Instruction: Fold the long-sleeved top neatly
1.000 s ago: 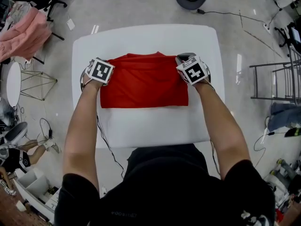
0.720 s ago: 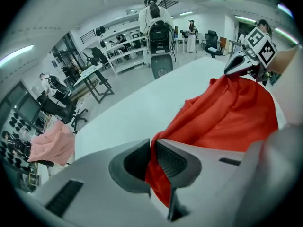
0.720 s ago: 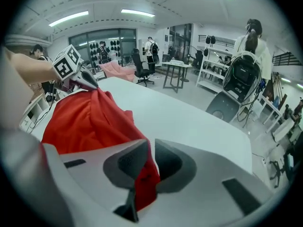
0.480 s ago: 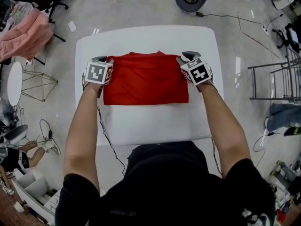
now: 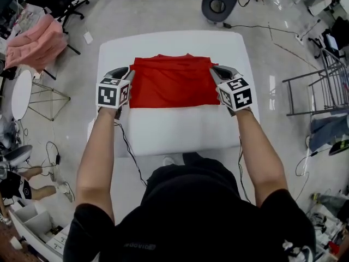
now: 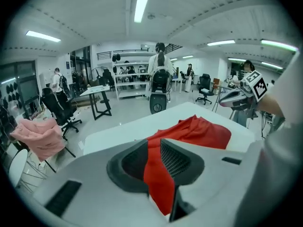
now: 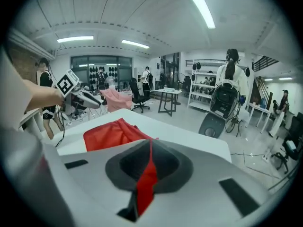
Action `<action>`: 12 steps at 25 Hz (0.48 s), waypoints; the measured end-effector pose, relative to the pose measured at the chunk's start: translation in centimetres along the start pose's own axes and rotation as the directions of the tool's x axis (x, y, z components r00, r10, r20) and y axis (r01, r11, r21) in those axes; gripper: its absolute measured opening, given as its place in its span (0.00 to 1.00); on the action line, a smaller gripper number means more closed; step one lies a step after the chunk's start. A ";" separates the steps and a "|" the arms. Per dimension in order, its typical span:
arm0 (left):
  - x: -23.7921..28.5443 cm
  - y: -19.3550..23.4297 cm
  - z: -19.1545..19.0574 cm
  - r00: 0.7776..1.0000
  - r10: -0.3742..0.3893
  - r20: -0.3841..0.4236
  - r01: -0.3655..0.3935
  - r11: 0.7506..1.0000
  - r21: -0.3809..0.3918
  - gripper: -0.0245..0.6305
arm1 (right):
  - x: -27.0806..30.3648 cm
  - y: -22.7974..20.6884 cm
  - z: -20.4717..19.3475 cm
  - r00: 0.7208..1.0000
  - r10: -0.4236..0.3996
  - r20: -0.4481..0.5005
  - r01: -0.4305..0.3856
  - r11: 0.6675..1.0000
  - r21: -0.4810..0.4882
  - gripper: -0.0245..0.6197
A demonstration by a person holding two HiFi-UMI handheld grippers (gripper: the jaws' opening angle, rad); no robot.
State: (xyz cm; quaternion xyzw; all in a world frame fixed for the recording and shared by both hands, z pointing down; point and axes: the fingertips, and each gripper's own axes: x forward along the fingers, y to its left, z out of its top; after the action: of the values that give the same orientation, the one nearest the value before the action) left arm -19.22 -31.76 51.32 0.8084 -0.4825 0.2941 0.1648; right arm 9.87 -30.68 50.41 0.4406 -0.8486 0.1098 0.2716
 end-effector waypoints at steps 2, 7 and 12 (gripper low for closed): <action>-2.4 -0.9 -0.4 0.999 -0.018 0.046 0.019 1.000 -0.018 0.12 | -1.9 2.0 0.3 0.999 0.004 0.033 -0.004 1.000 0.022 0.05; -8.2 -4.2 -2.3 0.991 -0.042 0.125 0.053 0.995 -0.082 0.05 | -7.1 7.1 0.2 0.994 0.023 0.107 -0.032 0.996 0.079 0.05; -12.8 -7.6 -5.7 0.979 -0.081 0.188 0.112 0.980 -0.165 0.05 | -11.4 12.1 -2.0 0.990 0.040 0.137 -0.058 0.990 0.131 0.05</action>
State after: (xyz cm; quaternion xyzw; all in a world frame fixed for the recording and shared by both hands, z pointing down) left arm -19.02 -16.24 47.70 0.8367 -0.4794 0.1679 0.2048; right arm 6.12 -14.94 46.33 0.4433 -0.8662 0.1437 0.1806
